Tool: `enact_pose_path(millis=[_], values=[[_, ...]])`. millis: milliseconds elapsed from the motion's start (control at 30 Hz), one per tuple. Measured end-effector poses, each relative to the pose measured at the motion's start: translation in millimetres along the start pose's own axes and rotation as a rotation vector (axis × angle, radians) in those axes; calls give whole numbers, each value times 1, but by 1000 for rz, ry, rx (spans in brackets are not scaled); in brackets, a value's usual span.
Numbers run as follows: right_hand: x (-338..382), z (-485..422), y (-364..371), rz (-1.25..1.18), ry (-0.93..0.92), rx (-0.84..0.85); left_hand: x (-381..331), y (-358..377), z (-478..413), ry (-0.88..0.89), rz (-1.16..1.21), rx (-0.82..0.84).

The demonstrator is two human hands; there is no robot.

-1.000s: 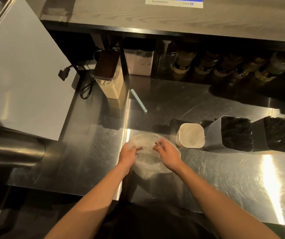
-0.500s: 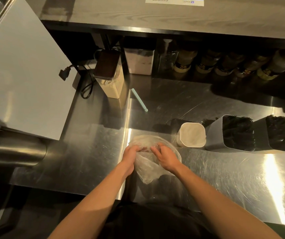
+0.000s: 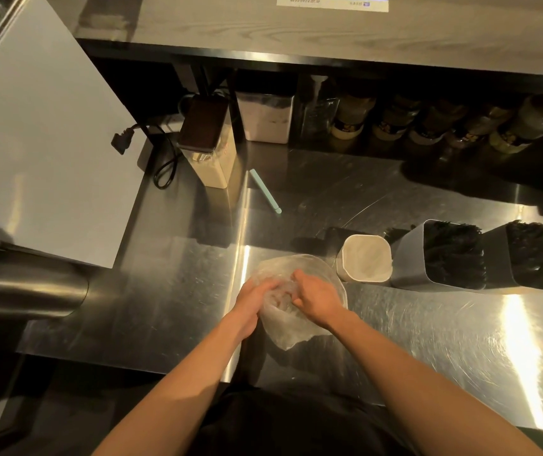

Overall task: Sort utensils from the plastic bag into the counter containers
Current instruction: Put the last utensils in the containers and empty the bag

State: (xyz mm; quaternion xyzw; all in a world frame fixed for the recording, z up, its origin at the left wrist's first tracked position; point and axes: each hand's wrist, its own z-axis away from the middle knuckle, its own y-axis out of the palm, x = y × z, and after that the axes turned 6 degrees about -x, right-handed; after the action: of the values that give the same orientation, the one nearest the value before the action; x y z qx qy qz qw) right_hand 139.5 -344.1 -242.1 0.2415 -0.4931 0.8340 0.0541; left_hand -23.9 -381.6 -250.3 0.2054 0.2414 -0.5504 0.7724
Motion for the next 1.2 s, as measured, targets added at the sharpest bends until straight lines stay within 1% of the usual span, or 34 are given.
enact_pose_path(millis=[100, 200, 233, 300, 367, 433, 600, 633, 733, 867, 900, 933, 1033, 1100, 1133, 1200], values=[[-4, -1, -1, -14, -6, -41, 2, -5, -2, 104, -179, 69], [-7, -1, -9, -114, 28, 51, 4, -12, -6, 127, -386, 174], [-9, -1, -11, -167, 42, 76, 6, -13, -9, 140, -483, 159], [-13, -2, -17, -291, 44, 73, 5, -11, -11, 185, -618, 56], [-15, -3, -23, -443, 43, 41, 4, -8, -13, 251, -710, -67], [-13, 0, -32, -612, 59, 58, -1, -6, -15, 281, -753, -134], [-14, 0, -51, -730, 75, 181, -6, -6, -19, 333, -732, -152], [-16, -1, -53, -727, 79, 180, -5, -7, -20, 339, -716, -161], [-18, -2, -54, -691, 84, 89, -3, -7, -23, 306, -665, -176], [-12, 2, -50, -634, 72, -6, -2, -4, -19, 202, -460, -197], [-12, 3, -48, -651, 86, -34, -2, -4, -18, 185, -426, -197], [-11, 4, -46, -705, 111, -50, -1, -5, -17, 174, -408, -198], [-10, 7, -39, -933, 202, -26, -1, -7, -14, 170, -387, -218], [-11, 8, -35, -979, 241, -46, 0, -8, -13, 171, -372, -228], [-10, 9, -35, -956, 252, -72, 0, -9, -13, 172, -368, -234], [-9, 9, -34, -823, 236, -147, 0, -10, -13, 187, -375, -258]])
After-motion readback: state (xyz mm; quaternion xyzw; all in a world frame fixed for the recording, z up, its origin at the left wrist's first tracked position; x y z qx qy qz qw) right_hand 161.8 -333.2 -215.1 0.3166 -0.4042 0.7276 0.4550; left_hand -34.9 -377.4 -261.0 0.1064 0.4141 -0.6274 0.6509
